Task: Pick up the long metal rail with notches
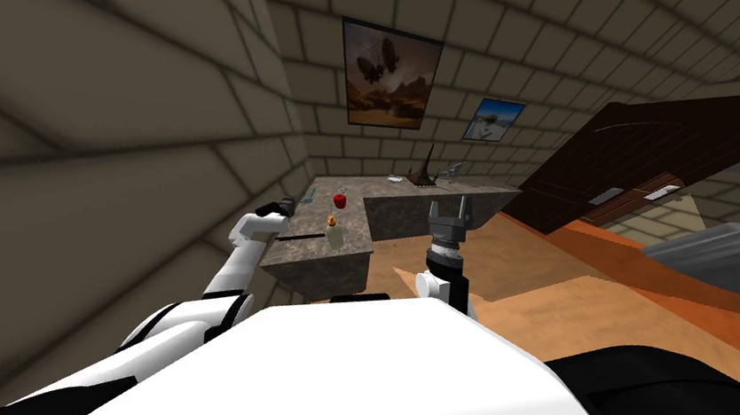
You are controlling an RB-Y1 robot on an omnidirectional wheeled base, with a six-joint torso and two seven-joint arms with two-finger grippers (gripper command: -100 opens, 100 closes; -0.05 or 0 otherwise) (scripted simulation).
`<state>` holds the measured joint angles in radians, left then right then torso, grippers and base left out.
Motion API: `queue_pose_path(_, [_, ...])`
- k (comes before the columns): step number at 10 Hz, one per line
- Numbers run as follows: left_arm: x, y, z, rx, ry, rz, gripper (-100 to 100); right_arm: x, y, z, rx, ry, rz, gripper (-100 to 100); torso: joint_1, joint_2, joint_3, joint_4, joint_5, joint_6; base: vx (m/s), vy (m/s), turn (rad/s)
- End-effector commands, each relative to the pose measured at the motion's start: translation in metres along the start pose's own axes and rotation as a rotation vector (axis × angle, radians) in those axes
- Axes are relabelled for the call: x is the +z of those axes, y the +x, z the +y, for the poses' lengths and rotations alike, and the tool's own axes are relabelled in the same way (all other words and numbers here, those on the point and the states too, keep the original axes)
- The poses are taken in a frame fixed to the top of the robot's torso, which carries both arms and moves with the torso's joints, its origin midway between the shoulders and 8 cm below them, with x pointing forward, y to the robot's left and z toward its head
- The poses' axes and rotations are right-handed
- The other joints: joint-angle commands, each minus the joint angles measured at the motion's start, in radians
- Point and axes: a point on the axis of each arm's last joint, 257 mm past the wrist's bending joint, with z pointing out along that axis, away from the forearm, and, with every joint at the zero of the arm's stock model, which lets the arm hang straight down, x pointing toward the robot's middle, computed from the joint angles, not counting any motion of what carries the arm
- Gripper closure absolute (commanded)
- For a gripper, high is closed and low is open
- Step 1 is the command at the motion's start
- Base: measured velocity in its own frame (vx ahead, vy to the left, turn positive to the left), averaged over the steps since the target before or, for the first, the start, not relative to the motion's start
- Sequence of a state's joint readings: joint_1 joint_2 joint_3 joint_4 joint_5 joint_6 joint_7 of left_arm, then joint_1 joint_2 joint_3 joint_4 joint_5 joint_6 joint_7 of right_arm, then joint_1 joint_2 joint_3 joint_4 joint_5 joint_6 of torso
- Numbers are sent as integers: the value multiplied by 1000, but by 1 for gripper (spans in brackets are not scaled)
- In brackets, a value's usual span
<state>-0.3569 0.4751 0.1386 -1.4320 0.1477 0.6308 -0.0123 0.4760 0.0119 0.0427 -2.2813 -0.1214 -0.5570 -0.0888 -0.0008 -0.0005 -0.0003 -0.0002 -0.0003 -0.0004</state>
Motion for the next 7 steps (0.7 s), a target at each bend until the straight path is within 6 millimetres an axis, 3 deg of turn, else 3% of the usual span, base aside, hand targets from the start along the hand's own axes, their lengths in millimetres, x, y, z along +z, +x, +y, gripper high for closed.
queue_pose_path(1, [7,-5,17,0,-69,-5,-100,0,0,0,0,0,0,0,0,0,0,0,0,0,7,-14,-21])
queue_pose_path(2, [13,-13,11,0,-91,-12,-100,0,0,0,0,0,0,0,0,0,0,0,0,0,8,-17,-31])
queue_pose_path(3, [15,-14,34,-4,-151,-14,-100,0,0,0,0,0,0,0,0,0,0,0,0,0,9,-15,-14])
queue_pose_path(5, [19,-21,40,-6,-207,-19,-100,0,0,0,0,0,0,0,0,0,0,0,0,0,5,-11,-9])
queue_pose_path(6, [18,-22,54,-9,-248,-19,-100,0,0,0,0,0,0,0,0,0,0,0,0,0,7,-14,-18])
queue_pose_path(7, [21,-28,49,-11,-274,-22,-100,0,0,0,0,0,0,0,0,0,0,0,0,0,7,-18,-23])
